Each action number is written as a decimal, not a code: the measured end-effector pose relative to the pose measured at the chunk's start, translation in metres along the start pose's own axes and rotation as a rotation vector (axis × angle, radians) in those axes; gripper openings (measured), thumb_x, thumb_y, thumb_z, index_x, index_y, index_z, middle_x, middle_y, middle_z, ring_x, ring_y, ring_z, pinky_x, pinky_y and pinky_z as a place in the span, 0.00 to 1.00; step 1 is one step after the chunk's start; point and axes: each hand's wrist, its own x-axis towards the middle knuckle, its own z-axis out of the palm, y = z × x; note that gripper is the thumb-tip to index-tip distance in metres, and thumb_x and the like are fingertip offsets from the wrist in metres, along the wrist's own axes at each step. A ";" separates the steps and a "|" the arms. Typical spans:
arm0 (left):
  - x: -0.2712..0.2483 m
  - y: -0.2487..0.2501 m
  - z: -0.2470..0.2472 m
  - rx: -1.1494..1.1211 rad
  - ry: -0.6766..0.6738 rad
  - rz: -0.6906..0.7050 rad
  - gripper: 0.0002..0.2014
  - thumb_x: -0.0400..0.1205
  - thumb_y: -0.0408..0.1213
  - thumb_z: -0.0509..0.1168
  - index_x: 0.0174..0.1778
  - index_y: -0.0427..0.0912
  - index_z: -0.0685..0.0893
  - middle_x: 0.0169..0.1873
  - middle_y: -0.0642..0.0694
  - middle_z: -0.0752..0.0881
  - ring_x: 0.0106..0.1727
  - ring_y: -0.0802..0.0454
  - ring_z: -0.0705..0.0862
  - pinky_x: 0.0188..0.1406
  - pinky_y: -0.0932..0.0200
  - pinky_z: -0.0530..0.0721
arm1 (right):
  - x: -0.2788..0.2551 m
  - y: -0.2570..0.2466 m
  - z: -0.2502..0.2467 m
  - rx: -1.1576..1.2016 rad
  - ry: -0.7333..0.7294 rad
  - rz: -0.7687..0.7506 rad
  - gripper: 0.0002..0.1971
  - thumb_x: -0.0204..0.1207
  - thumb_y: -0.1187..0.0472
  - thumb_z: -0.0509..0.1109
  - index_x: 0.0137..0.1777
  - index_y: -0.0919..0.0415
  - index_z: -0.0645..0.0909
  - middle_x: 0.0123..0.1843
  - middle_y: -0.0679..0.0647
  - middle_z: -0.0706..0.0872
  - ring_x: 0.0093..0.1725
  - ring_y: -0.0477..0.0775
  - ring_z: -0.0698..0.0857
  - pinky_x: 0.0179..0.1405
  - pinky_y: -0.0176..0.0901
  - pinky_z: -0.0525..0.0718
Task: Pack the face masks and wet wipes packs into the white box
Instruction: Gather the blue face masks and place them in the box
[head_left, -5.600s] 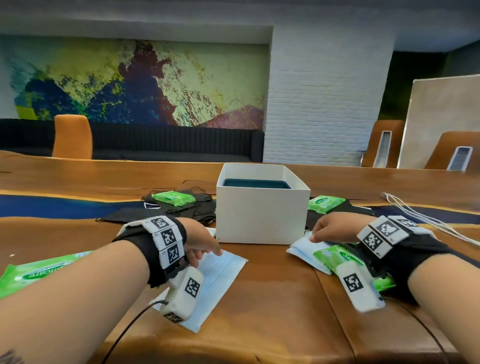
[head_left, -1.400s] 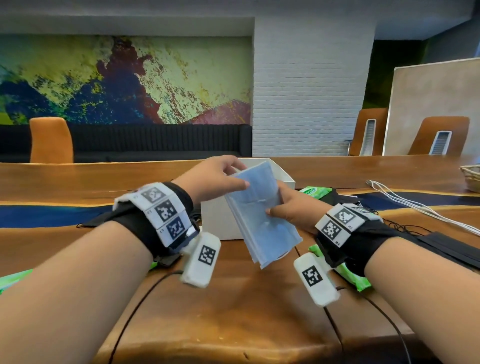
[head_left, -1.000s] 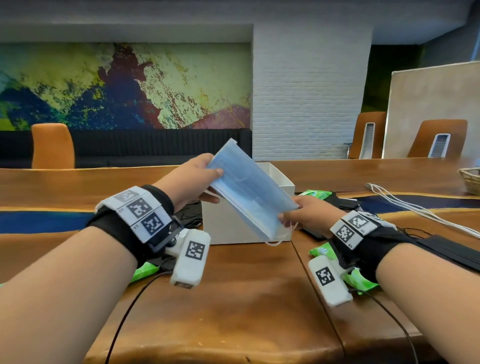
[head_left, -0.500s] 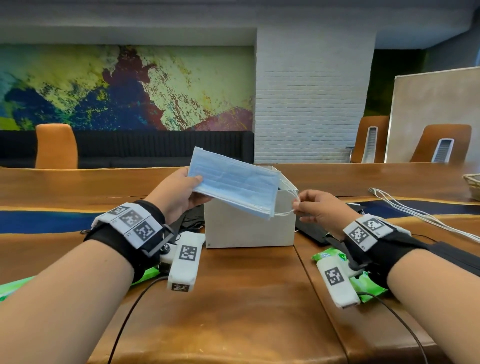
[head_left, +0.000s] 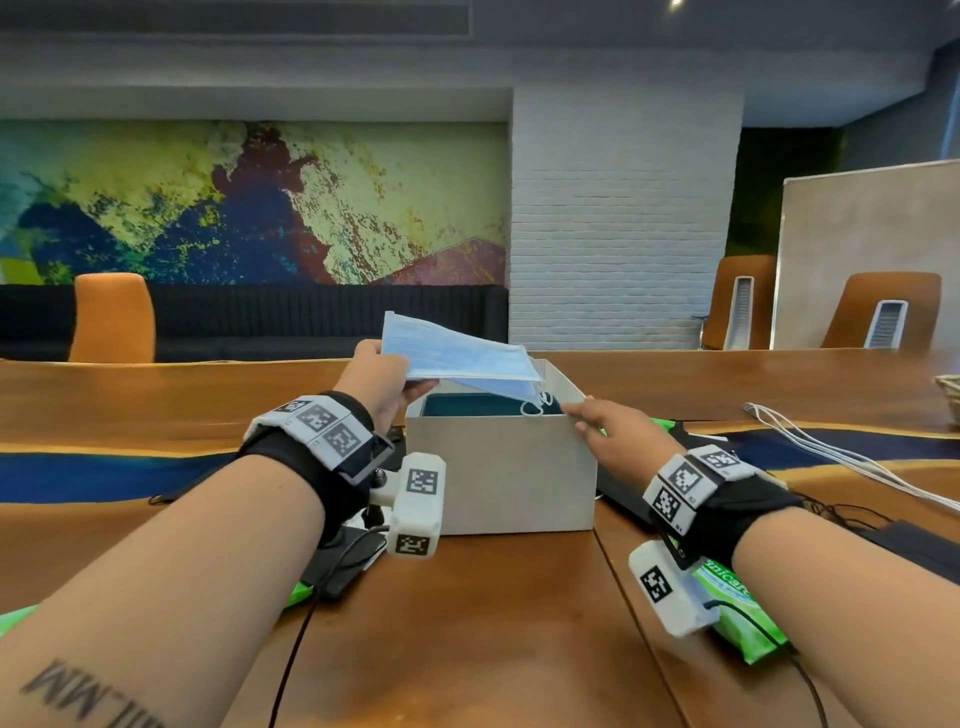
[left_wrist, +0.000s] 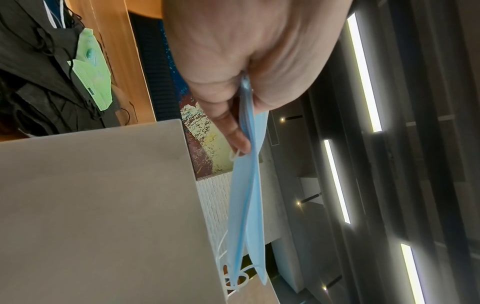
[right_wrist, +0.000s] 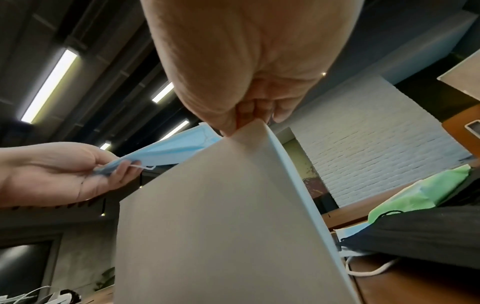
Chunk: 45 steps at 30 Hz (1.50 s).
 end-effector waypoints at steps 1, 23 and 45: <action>0.004 -0.001 0.003 0.008 0.004 0.003 0.20 0.85 0.20 0.53 0.72 0.41 0.67 0.62 0.40 0.74 0.57 0.43 0.81 0.28 0.61 0.89 | 0.002 0.001 0.001 -0.007 -0.003 -0.004 0.20 0.85 0.61 0.56 0.76 0.54 0.73 0.76 0.52 0.75 0.79 0.50 0.67 0.74 0.37 0.63; 0.029 -0.018 0.046 1.628 -0.294 0.047 0.25 0.85 0.34 0.55 0.81 0.42 0.62 0.73 0.38 0.73 0.72 0.40 0.74 0.70 0.52 0.74 | 0.005 0.011 0.006 0.107 -0.016 -0.014 0.20 0.85 0.61 0.56 0.76 0.50 0.72 0.79 0.50 0.69 0.79 0.49 0.66 0.76 0.37 0.61; 0.009 0.007 0.004 1.036 -0.195 0.178 0.13 0.85 0.35 0.58 0.63 0.46 0.82 0.59 0.44 0.83 0.62 0.46 0.80 0.65 0.48 0.82 | 0.007 0.016 0.014 0.215 0.046 -0.003 0.19 0.83 0.63 0.59 0.73 0.51 0.76 0.78 0.52 0.72 0.77 0.49 0.69 0.67 0.30 0.60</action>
